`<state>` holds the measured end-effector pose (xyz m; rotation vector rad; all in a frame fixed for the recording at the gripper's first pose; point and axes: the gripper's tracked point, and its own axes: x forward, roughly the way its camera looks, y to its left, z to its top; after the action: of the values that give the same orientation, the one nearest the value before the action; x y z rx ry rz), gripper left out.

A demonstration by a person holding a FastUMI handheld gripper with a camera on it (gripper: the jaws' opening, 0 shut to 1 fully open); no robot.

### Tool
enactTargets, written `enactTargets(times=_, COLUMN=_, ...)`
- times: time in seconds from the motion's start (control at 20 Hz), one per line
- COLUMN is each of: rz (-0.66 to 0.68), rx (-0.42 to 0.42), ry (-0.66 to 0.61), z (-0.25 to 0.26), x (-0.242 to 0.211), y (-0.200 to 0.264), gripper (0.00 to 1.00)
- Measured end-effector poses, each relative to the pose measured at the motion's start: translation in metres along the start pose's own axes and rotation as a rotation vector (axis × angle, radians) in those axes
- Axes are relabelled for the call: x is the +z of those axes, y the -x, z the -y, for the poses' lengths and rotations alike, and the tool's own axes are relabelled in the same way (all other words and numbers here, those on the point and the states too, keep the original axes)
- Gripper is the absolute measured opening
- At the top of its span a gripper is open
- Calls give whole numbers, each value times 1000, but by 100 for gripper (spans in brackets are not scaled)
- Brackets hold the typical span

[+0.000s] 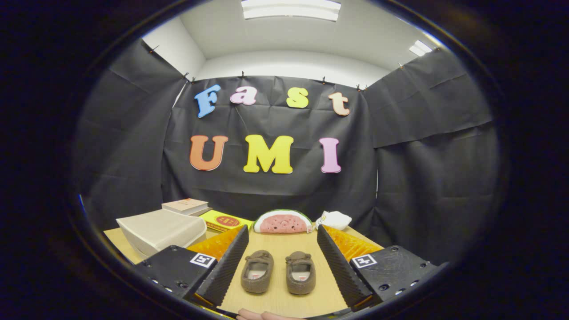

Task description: Open the storage box then place both shoes into the box .Put the left shoe in first, then the right shoe, with the right side of both shoes facing outward in a uniform manner.

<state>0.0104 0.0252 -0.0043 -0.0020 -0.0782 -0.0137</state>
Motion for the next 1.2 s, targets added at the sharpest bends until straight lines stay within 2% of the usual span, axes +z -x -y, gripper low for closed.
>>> enactTargets(times=0.15, rz=-9, rx=53, ry=-54, z=-23, x=-9, y=-8, gripper=95)
enactTargets(times=0.35, rz=-72, rx=166, ry=-121, z=-64, x=-27, y=-39, gripper=96)
enactTargets(times=0.5, rz=-141, rx=243, ry=-111, z=-96, x=-44, y=-71, gripper=96)
enactTargets(times=0.65, rz=-226, rx=367, ry=-104, z=-135, x=-61, y=-97, gripper=96)
enactTargets(times=0.75, rz=-307, rx=491, ry=-121, z=-167, x=-76, y=-110, gripper=96)
enactTargets(times=0.9, rz=-406, rx=650, ry=-210, z=-203, x=-87, y=-125, gripper=96)
enactTargets(times=1.05, rz=-522, rx=729, ry=-310, z=-224, x=-101, y=-145, gripper=96)
enactTargets(times=1.2, rz=-668, rx=830, ry=-462, z=-244, x=-110, y=-152, gripper=96)
